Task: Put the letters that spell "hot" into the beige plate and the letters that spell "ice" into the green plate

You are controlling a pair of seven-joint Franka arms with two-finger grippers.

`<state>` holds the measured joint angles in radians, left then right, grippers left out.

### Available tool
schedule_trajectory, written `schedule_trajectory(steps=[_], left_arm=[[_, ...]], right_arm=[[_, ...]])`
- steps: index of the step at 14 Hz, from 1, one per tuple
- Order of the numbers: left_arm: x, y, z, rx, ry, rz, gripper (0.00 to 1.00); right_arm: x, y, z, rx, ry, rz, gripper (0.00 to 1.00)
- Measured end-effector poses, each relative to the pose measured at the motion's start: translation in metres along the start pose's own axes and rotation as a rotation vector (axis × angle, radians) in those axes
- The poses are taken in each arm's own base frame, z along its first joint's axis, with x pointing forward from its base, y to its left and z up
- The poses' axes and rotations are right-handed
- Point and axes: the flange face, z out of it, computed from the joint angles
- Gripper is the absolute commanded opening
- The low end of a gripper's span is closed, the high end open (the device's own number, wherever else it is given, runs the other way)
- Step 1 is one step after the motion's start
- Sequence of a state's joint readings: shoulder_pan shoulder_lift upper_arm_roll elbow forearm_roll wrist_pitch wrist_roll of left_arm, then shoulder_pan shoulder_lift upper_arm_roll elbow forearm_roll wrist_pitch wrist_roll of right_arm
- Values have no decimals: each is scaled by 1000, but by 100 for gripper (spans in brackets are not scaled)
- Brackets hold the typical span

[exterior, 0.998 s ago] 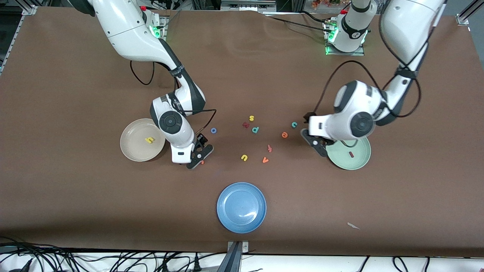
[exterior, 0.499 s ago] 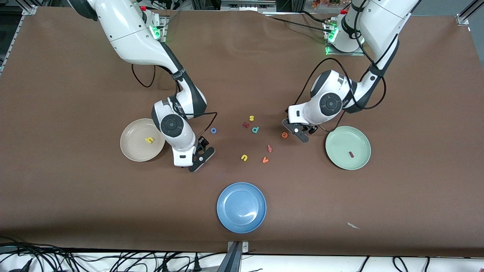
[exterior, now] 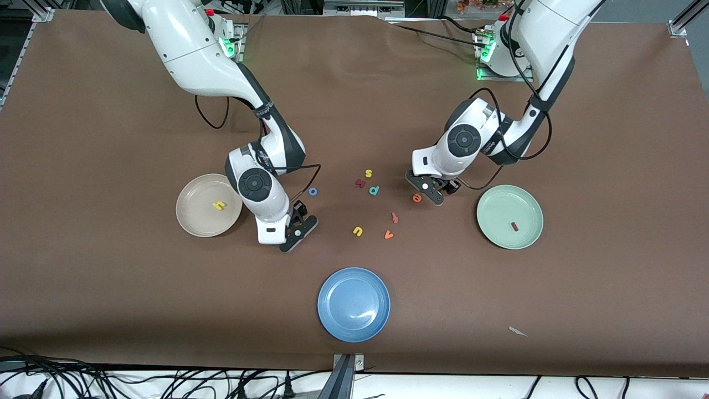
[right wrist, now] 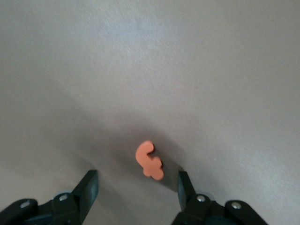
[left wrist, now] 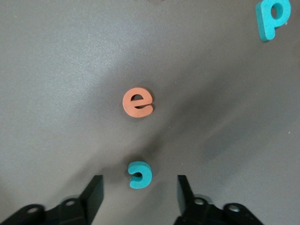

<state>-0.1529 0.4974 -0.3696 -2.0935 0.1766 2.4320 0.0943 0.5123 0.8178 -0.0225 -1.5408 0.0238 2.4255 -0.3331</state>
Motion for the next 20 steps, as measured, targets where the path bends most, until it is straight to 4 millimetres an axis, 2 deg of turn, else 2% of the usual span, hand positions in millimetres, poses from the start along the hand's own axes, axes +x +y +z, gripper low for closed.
schedule_trajectory(steps=[1,3,5,6,7,9,11,14,16,18,20], left_arm=[[-1,0,3,0,1,-2,63],[-1,-2,8,-3,6,-5,53],[-2,0,14,-9,2,-4,48],[-2,0,16,-10,7,-4,39],[-2,-2,16,-8,9,-5,20],[-1,-2,15,-7,11,-5,4],[-1,-2,13,-4,15,-4,0],[2,-4,8,-2,9,-6,0],[10,-23,-14,9,-4,15,0],[14,-69,-51,22,-5,63,0],[2,-117,-70,24,0,89,0]], right_arm=[[2,-1,0,5,5,4,72],[3,-1,0,7,8,6,64],[3,0,0,6,9,6,50],[4,1,-1,6,11,6,43],[4,2,-2,6,12,3,38],[5,3,-3,8,14,-3,31],[5,5,-4,9,15,-2,24],[4,9,-5,7,17,2,19],[4,10,-5,7,17,4,12],[4,11,-5,11,18,11,8],[4,12,-6,34,26,38,4]])
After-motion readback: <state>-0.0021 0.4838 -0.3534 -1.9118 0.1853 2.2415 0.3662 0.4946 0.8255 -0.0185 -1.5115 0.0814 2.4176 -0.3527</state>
